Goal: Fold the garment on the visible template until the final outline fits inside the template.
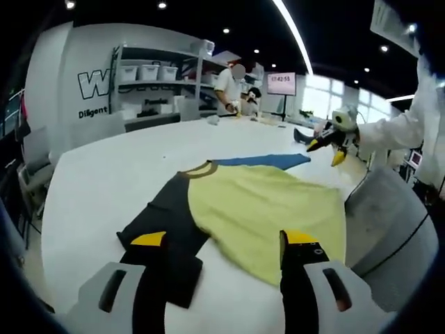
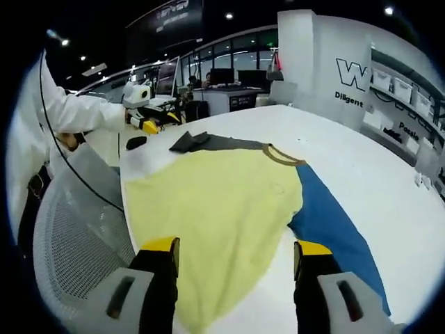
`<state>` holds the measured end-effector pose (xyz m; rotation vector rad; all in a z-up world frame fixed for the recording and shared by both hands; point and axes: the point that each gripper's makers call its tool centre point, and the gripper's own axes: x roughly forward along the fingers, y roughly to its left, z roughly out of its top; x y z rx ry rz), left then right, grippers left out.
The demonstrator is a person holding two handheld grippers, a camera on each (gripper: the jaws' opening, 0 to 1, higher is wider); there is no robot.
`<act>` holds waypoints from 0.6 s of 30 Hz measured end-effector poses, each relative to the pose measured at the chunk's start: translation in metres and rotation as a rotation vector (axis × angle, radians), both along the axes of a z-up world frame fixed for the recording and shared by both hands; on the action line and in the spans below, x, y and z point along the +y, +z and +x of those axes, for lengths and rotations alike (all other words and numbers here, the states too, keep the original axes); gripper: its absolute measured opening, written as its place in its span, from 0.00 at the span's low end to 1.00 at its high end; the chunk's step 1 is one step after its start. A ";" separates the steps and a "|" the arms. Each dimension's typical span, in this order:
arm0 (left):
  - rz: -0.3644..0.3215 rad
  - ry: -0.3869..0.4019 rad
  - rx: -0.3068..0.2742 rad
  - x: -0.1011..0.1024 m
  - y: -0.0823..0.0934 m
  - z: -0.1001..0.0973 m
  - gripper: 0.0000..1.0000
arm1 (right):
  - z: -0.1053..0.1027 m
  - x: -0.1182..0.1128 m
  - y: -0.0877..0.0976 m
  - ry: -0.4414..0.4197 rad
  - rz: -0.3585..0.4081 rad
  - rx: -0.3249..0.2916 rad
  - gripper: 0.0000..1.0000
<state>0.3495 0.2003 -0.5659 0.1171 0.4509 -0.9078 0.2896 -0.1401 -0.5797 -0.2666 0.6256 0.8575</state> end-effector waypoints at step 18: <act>-0.006 -0.004 -0.003 0.003 0.000 0.002 0.61 | 0.017 -0.046 0.005 -0.107 0.065 0.001 0.71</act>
